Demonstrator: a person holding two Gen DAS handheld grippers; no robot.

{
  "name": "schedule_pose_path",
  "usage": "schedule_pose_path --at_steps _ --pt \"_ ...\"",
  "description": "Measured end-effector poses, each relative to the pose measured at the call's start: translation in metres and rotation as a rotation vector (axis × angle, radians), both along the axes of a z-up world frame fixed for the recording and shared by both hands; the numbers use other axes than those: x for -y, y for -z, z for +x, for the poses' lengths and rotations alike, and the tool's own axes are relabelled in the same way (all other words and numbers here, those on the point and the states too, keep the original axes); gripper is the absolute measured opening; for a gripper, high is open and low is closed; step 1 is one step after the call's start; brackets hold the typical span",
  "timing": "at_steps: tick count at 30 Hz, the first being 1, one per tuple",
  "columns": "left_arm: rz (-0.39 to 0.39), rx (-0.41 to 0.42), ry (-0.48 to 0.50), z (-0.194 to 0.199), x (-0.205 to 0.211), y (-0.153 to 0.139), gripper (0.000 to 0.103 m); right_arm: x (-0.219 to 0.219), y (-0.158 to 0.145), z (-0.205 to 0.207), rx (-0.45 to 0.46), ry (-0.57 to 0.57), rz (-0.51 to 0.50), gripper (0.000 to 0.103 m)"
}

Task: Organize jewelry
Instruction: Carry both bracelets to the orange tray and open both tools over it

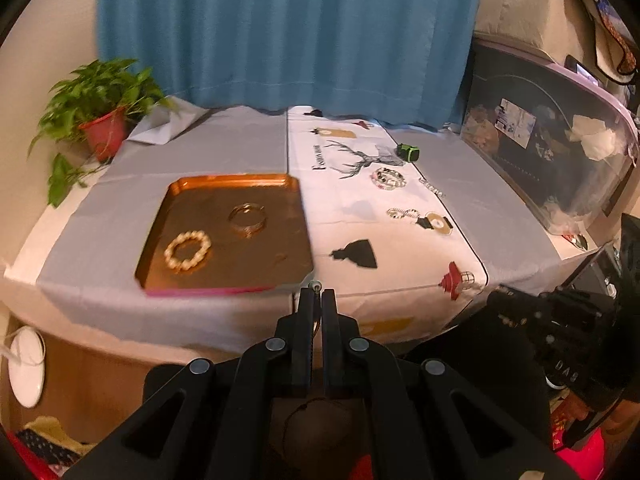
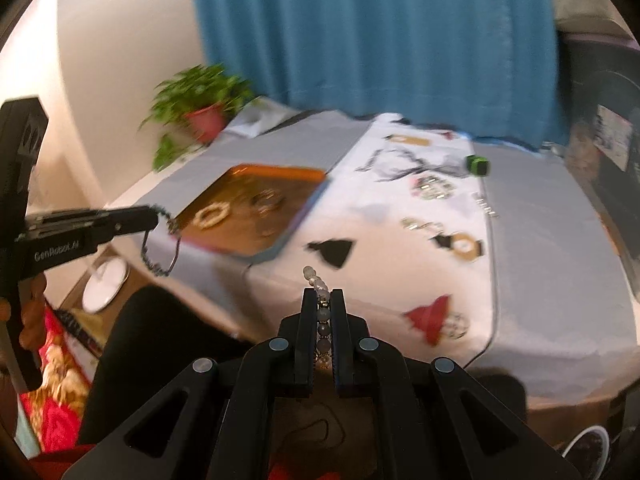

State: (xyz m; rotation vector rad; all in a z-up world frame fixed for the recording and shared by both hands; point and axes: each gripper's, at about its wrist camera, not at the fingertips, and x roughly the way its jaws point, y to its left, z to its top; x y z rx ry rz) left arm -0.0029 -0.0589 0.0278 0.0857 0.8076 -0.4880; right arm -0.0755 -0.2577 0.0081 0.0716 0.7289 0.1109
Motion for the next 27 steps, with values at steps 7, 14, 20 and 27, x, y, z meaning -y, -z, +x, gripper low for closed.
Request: schedule_pose_path --at_steps 7,14,20,27 --pt "-0.044 -0.022 -0.026 -0.011 -0.03 0.003 0.001 -0.04 0.005 -0.01 -0.028 -0.084 -0.011 0.006" --pt "-0.07 -0.011 -0.04 -0.017 -0.054 -0.003 0.001 -0.058 0.004 -0.003 -0.039 -0.109 -0.028 0.006" --pt "-0.071 -0.004 -0.05 -0.004 -0.061 -0.005 0.001 -0.067 0.006 0.012 -0.052 -0.123 -0.035 0.006" --pt "-0.072 -0.001 -0.083 0.037 -0.069 -0.005 0.001 -0.077 0.006 0.052 -0.047 -0.136 -0.035 0.006"
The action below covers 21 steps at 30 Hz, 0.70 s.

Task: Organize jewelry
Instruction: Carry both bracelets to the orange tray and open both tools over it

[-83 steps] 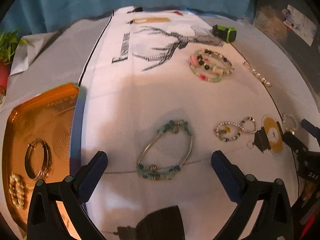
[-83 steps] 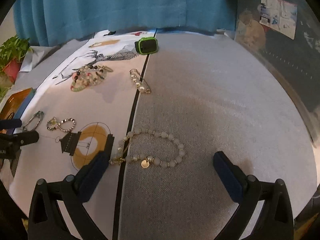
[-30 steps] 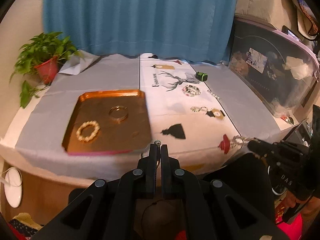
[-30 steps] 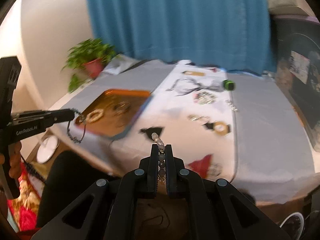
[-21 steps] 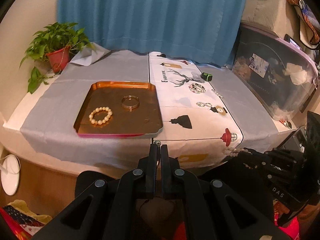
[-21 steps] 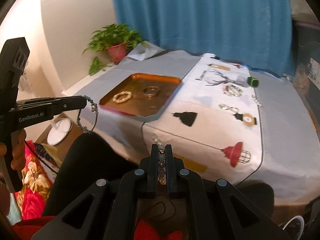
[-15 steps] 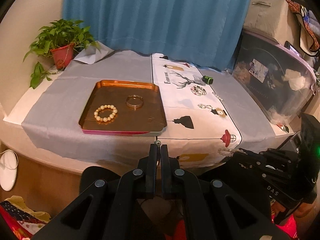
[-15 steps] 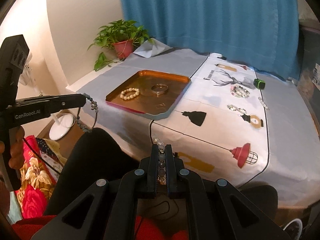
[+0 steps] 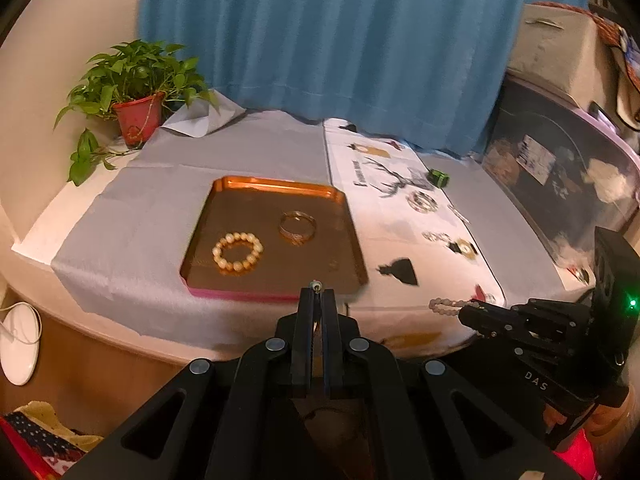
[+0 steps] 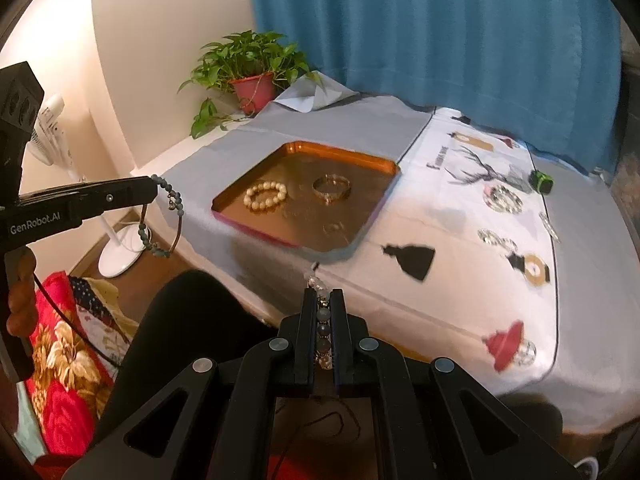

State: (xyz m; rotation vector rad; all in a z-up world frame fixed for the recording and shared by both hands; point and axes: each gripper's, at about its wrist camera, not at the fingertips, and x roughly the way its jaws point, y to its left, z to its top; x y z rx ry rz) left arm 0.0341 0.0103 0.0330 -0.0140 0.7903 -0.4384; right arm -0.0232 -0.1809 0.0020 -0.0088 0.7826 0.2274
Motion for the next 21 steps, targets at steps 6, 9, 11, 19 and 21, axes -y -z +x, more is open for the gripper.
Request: schedule_pose_path --at_steps 6,9,11,19,21 --pt "0.01 0.004 -0.022 0.056 0.001 0.003 0.001 -0.006 -0.001 0.057 0.021 -0.009 0.022 0.006" --pt "0.017 0.003 -0.019 0.084 0.007 0.009 0.001 -0.013 0.004 0.086 0.019 -0.017 0.031 0.006" --pt "0.025 -0.007 -0.019 0.101 0.013 0.015 0.001 -0.018 0.009 0.107 0.015 -0.025 0.033 0.006" --pt "0.09 -0.059 -0.02 0.161 0.032 0.058 0.001 -0.027 0.035 0.175 -0.026 -0.011 0.041 0.006" --pt "0.106 -0.064 -0.034 0.172 0.034 0.068 0.001 -0.028 0.043 0.187 -0.039 -0.004 0.045 0.006"
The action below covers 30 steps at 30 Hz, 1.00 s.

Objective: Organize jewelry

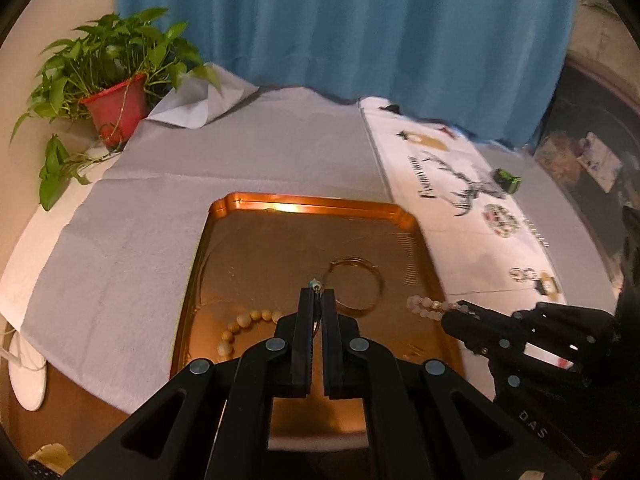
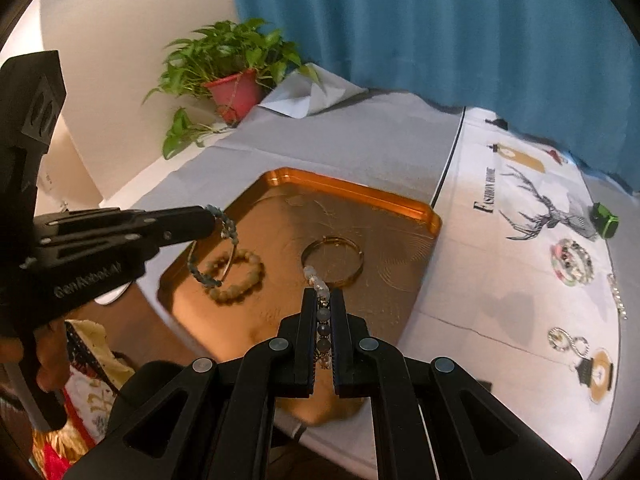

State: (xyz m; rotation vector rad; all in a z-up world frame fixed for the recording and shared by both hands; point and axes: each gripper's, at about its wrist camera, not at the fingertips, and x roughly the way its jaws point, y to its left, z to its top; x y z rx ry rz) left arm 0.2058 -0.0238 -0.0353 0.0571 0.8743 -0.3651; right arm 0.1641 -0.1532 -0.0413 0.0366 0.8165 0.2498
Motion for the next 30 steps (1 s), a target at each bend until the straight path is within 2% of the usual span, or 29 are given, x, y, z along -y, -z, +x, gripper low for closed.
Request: schedule_pose_path --at_steps 3,4,5,6,7,8,9,10,11,17,21,26,30 --pt "0.024 -0.01 0.0 0.014 0.003 0.013 0.002 0.001 0.013 0.013 -0.025 0.006 0.007 0.006" --pt "0.041 -0.014 -0.007 0.017 0.003 0.017 0.009 -0.001 0.018 0.019 -0.038 0.0 0.009 0.008" --pt "0.06 -0.021 -0.013 0.021 0.004 0.02 0.031 -0.004 0.023 0.024 -0.055 -0.008 0.006 0.009" --pt "0.088 -0.029 -0.026 0.022 0.005 0.024 0.049 -0.004 0.027 0.026 -0.075 -0.003 -0.006 0.015" --pt "0.112 -0.03 -0.045 0.021 0.004 0.025 0.085 -0.004 0.03 0.028 -0.1 0.012 -0.021 0.022" --pt "0.13 -0.016 -0.072 0.017 0.003 0.025 0.099 -0.003 0.032 0.029 -0.117 0.025 -0.021 0.047" --pt "0.128 0.024 -0.089 0.007 0.0 0.021 0.1 0.0 0.033 0.026 -0.121 0.033 -0.008 0.073" --pt "0.123 0.04 -0.087 0.002 -0.002 0.02 0.1 0.003 0.031 0.021 -0.114 0.042 0.001 0.08" --pt "0.122 0.046 -0.08 -0.006 -0.003 0.018 0.101 0.006 0.028 0.014 -0.099 0.051 0.004 0.082" --pt "0.14 -0.006 -0.082 -0.073 0.0 0.013 0.101 0.019 0.008 -0.059 -0.079 0.071 -0.025 0.083" --pt "0.109 -0.01 -0.101 -0.131 0.004 0.003 0.101 0.031 -0.005 -0.112 -0.073 0.117 -0.015 0.084" --pt "0.102 0.046 -0.102 -0.187 0.01 -0.018 0.101 0.041 -0.022 -0.177 -0.035 0.18 -0.003 0.084" --pt "0.129 0.115 -0.121 -0.228 0.011 -0.032 0.101 0.039 -0.039 -0.221 0.044 0.194 -0.029 0.085"
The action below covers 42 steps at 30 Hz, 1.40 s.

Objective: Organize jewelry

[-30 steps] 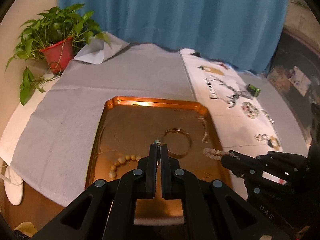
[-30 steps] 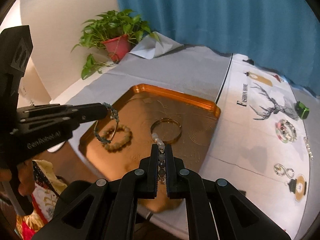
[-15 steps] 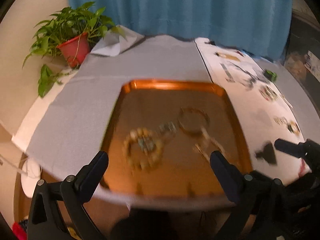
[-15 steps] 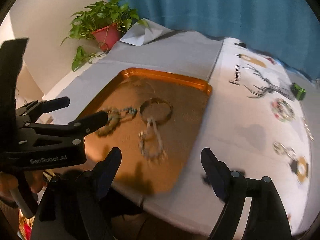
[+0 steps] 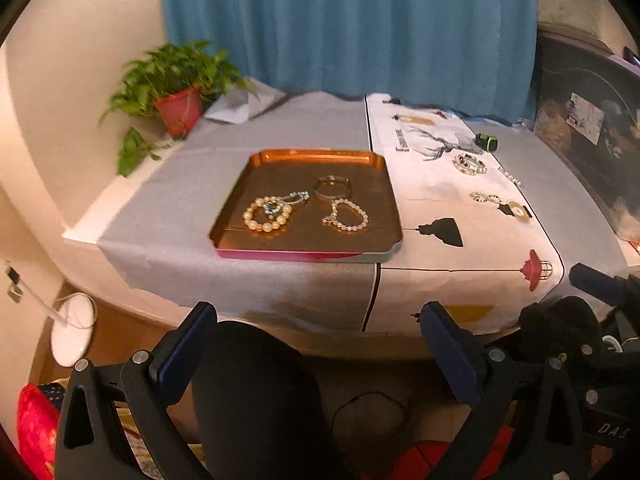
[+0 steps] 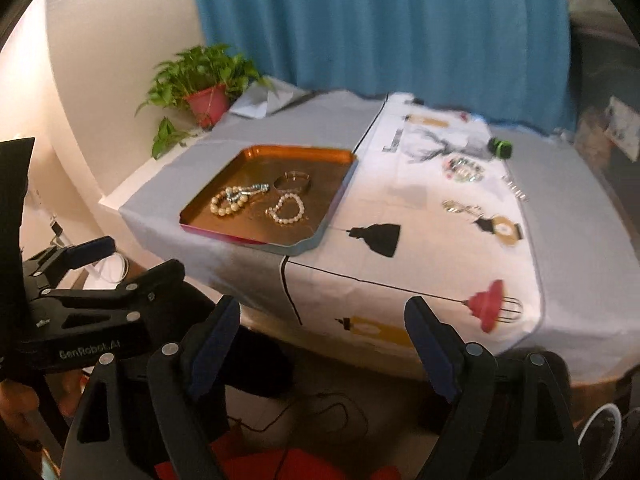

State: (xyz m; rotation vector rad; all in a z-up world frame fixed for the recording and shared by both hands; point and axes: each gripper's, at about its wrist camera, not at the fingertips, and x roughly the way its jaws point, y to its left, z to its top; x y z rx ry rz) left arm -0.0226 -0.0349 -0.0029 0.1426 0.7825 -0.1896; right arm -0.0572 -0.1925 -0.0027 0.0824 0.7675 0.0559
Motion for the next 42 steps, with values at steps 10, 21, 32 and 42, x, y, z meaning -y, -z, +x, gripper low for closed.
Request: schedule_pose_path --at_steps 10,21,32,42 --pt "-0.028 0.068 -0.005 -0.05 0.007 -0.014 0.102 -0.002 -0.026 -0.065 0.13 -0.024 -0.054 0.085" --pt "0.017 0.153 0.027 -0.073 0.023 -0.025 0.102 -0.001 -0.033 -0.091 0.173 -0.021 -0.068 0.085" --pt "0.024 0.141 0.029 -0.071 0.024 -0.024 0.102 0.003 -0.032 -0.088 0.168 -0.019 -0.063 0.086" --pt "0.033 0.112 0.031 -0.062 0.025 -0.018 0.102 0.014 -0.022 -0.08 0.134 -0.012 -0.042 0.086"
